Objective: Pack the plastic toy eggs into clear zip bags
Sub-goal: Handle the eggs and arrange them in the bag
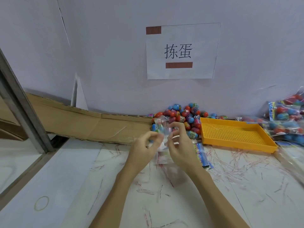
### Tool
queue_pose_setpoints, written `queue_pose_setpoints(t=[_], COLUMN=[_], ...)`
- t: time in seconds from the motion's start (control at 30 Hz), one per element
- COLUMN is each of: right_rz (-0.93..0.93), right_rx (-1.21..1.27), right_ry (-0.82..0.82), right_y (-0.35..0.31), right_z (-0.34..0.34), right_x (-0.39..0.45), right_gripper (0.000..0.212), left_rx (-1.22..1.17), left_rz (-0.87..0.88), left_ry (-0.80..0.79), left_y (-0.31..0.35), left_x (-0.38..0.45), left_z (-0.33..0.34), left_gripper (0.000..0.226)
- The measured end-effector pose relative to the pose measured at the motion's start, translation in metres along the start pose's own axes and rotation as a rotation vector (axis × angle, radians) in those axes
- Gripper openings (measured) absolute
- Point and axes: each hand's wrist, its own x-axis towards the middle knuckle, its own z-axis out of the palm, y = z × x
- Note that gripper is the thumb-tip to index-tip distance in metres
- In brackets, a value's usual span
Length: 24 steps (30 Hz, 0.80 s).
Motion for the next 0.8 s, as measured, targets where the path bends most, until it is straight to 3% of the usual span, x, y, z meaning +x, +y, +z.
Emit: queue_pose_setpoints(t=[0.1,0.27,0.43,0.5,0.63,0.73,0.8], right_rz=[-0.008,-0.009,0.0,0.012,-0.018,-0.114,-0.096], right_rx=[-0.003,-0.116,-0.223,-0.223,-0.275,-0.347,-0.276], right_ry=[-0.034,0.018,0.323,0.388,0.392,0.332,0.212], right_y=[-0.003,-0.005,-0.009,-0.011,-0.01,-0.008,-0.007], right_z=[0.001,-0.001,-0.009,-0.01,-0.012,-0.014,-0.012], right_x=[-0.001,0.001,0.004,0.005,0.005,0.005,0.005], right_gripper=[0.041,0.013,0.021,0.025,0.029,0.032,0.027], left_rx=[0.026,0.065,-0.084,-0.227,-0.459,-0.513,-0.437], left_rz=[-0.02,0.022,-0.04,-0.118,-0.23,-0.212,-0.178], left_ry=[0.049,-0.044,0.166,0.13,-0.068,-0.02,0.01], left_y=[-0.004,-0.007,-0.007,-0.009,-0.012,-0.013,-0.015], left_x=[0.001,0.001,0.006,0.008,0.008,0.009,0.009], left_z=[0.005,0.005,0.002,-0.004,-0.007,-0.006,-0.006], left_gripper=[0.01,0.014,0.015,0.029,0.029,0.009,0.013])
